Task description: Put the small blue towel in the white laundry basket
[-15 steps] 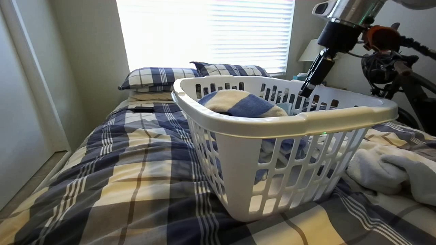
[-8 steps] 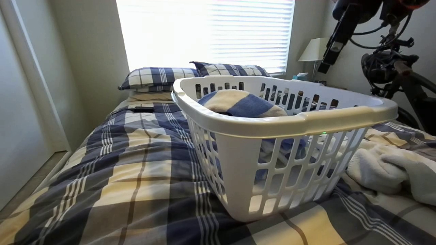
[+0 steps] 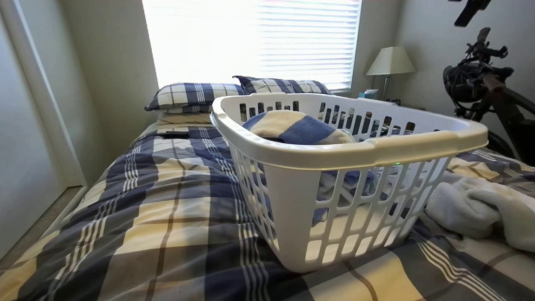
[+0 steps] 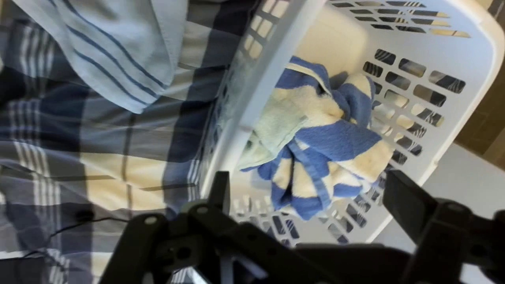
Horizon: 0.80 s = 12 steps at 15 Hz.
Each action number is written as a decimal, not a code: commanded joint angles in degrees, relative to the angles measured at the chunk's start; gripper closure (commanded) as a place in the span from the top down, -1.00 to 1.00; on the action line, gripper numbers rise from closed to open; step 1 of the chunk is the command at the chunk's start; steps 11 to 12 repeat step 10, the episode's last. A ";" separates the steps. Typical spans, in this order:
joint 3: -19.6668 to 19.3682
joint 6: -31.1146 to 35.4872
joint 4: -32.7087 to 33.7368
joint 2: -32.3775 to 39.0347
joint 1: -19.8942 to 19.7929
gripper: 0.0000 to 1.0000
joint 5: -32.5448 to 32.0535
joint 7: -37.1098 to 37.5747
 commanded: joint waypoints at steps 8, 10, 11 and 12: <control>-27.30 -6.68 1.79 -3.30 16.76 1.00 -5.02 8.28; -27.17 -6.69 1.79 -3.31 17.20 1.00 -5.24 8.90; -27.17 -6.69 1.79 -3.31 17.20 1.00 -5.24 8.90; -27.17 -6.69 1.79 -3.31 17.20 1.00 -5.24 8.90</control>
